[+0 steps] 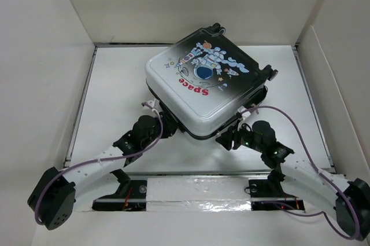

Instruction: Pack the luggage

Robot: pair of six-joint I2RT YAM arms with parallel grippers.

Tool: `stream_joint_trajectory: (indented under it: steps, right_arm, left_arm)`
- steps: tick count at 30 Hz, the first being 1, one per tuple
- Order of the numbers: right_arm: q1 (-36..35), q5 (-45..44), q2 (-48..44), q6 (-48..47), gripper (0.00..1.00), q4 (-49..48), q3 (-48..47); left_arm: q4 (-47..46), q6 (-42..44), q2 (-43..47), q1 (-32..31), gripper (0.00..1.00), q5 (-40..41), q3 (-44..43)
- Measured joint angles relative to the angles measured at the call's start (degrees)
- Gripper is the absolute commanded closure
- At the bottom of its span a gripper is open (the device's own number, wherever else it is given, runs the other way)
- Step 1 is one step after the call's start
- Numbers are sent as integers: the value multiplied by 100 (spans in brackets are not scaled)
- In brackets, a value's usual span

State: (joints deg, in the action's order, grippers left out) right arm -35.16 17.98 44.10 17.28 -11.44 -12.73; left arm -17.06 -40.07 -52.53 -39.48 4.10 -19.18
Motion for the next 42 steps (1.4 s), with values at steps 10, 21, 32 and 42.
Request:
stream_joint_trajectory:
  steps: [10,21,32,42]
  right_arm:
    - [-483,-483,308,-57,42,-833,111]
    - [-1036,-1517,-214,50,98,-957,437]
    - [-2796,-3491,-52,568,100,1008,-494]
    - [-3825,-5670,2564,1126,100,2559,-2682]
  left_arm:
    - [-457,70,-793,-420,74,-520,-120]
    - [-697,153,-1453,-739,74,-590,-544]
    - [-756,70,-2140,-896,74,-713,-1150]
    - [-680,-57,-2717,-1191,72,-297,-1397]
